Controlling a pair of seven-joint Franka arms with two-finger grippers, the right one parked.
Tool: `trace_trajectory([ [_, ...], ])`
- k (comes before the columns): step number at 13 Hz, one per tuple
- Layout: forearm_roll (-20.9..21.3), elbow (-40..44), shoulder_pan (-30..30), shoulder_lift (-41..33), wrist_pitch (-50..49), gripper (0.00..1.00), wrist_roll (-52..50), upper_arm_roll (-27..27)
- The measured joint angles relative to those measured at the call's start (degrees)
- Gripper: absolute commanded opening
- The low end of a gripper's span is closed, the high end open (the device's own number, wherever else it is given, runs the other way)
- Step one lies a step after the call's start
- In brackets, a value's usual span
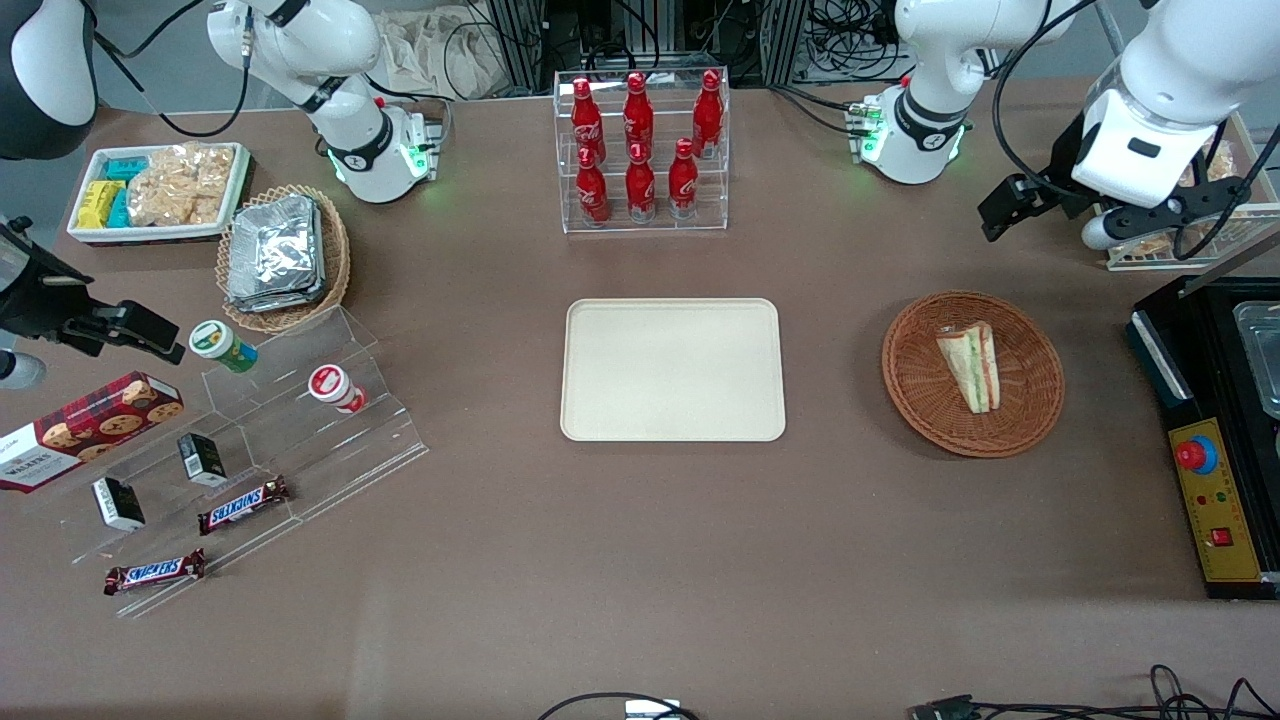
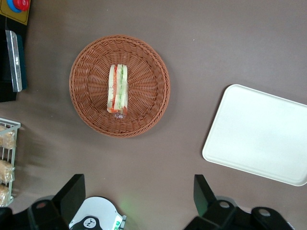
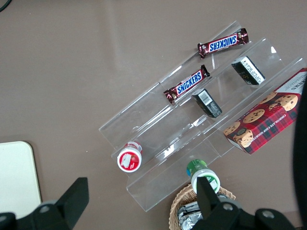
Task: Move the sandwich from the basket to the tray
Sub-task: 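Move the left gripper down over the wrapped sandwich in the wicker basket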
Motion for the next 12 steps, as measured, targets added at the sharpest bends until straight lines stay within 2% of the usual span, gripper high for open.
trace_trajectory([
  [8,0.1,0.7,0.5,0.3,0.7,1.0,0.0,1.8],
  [10,0.1,-4.1,1.3,0.5,6.1,1.0,0.0,3.4],
  [12,0.7,-12.4,1.8,1.4,15.7,1.0,0.3,4.3],
])
